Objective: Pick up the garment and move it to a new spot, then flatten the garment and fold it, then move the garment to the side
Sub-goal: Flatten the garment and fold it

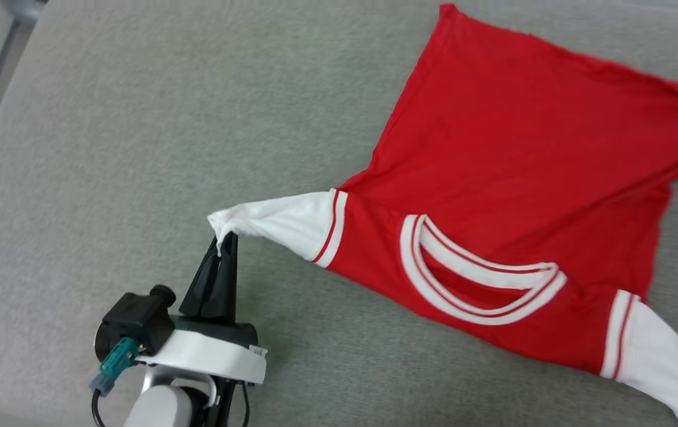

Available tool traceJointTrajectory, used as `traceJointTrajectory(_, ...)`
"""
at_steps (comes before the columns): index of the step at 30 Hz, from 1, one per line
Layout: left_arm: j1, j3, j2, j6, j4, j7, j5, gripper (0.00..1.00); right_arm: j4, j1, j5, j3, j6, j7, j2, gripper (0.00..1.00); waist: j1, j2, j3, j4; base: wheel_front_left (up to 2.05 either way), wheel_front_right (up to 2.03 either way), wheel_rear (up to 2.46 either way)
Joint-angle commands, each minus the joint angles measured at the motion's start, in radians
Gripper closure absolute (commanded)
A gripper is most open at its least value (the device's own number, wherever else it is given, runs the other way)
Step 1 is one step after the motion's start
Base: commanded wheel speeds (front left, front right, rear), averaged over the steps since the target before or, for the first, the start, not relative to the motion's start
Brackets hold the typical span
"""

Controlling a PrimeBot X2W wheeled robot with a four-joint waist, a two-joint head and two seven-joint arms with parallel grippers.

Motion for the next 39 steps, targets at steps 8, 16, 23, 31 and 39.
traceJointTrajectory(8,0.046,0.033,0.046,0.022,-0.004,0.029,-0.005,1.0,-0.276,0.288,0.082,-0.067,-0.001,0.043,-0.017,1.0,0.0,-0.0001,-0.104,-0.154,0.0,0.0,0.0)
traceJointTrajectory(16,0.092,0.066,0.087,0.046,-0.027,0.077,-0.017,1.0,-0.562,0.607,0.085,-0.213,-0.001,0.09,0.066,1.0,0.0,-0.0001,-0.162,-0.245,0.0,0.0,0.0)
traceJointTrajectory(23,0.142,0.085,0.109,0.057,-0.032,0.112,-0.038,1.0,-0.7,0.858,0.078,-0.305,-0.001,0.09,0.241,1.0,0.0,-0.0001,-0.196,-0.302,0.0,0.0,0.0)
traceJointTrajectory(31,0.167,0.085,0.125,0.068,-0.045,0.142,-0.04,1.0,-0.694,1.037,0.075,-0.335,-0.001,0.042,0.41,1.0,0.0,-0.0001,-0.211,-0.321,0.0,0.0,0.0)
traceJointTrajectory(39,0.156,0.067,0.125,0.073,-0.059,0.152,-0.033,1.0,-0.684,1.004,0.114,-0.374,-0.001,-0.344,0.453,0.0,0.0,-0.0001,-0.215,-0.313,0.0,0.0,0.0)
